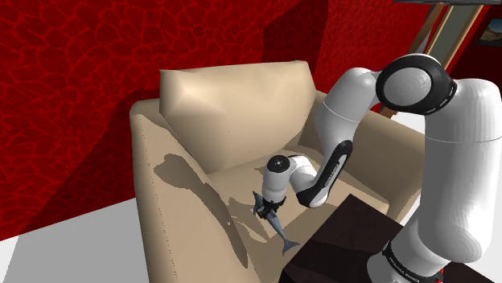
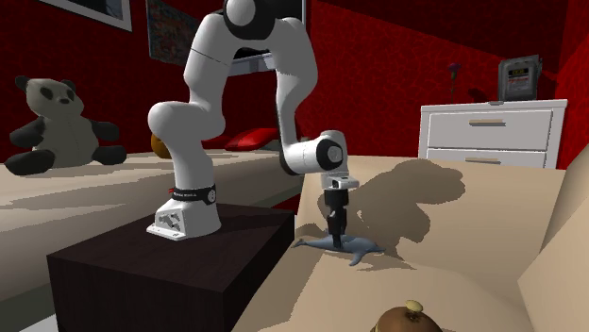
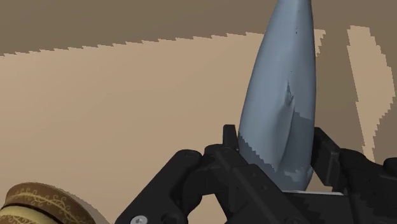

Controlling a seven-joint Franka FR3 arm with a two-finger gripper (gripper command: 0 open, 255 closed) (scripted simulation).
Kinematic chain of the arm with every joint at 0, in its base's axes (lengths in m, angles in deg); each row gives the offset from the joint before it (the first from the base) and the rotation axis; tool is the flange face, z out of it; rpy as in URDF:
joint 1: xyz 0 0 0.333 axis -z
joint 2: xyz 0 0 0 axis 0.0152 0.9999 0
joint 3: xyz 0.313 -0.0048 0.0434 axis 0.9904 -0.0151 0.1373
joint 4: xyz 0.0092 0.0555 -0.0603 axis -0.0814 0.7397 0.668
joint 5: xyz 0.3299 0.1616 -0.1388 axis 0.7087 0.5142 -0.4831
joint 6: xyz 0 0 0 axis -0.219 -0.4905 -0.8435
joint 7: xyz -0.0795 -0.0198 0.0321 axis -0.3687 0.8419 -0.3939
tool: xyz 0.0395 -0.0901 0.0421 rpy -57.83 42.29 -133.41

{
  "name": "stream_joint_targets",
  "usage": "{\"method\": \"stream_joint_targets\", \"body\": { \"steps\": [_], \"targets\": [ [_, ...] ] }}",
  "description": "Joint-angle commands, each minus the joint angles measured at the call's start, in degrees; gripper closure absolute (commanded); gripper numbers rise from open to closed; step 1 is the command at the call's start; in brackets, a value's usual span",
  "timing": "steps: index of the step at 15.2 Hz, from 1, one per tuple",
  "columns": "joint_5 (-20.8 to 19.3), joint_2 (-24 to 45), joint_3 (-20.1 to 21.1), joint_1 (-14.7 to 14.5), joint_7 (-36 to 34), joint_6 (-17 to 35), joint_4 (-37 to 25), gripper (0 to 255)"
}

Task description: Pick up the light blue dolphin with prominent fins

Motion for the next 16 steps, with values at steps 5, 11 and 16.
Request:
{"method": "stream_joint_targets", "body": {
  "steps": [5,11,16],
  "targets": [
    [6.97,-5.19,4.22,3.18,6.30,-2.22,2.48,255],
    [15.38,-10.94,8.73,6.34,13.45,-4.67,4.72,255],
    [20.18,-14.02,10.88,7.68,17.39,-6.04,5.66,255]
  ]
}}
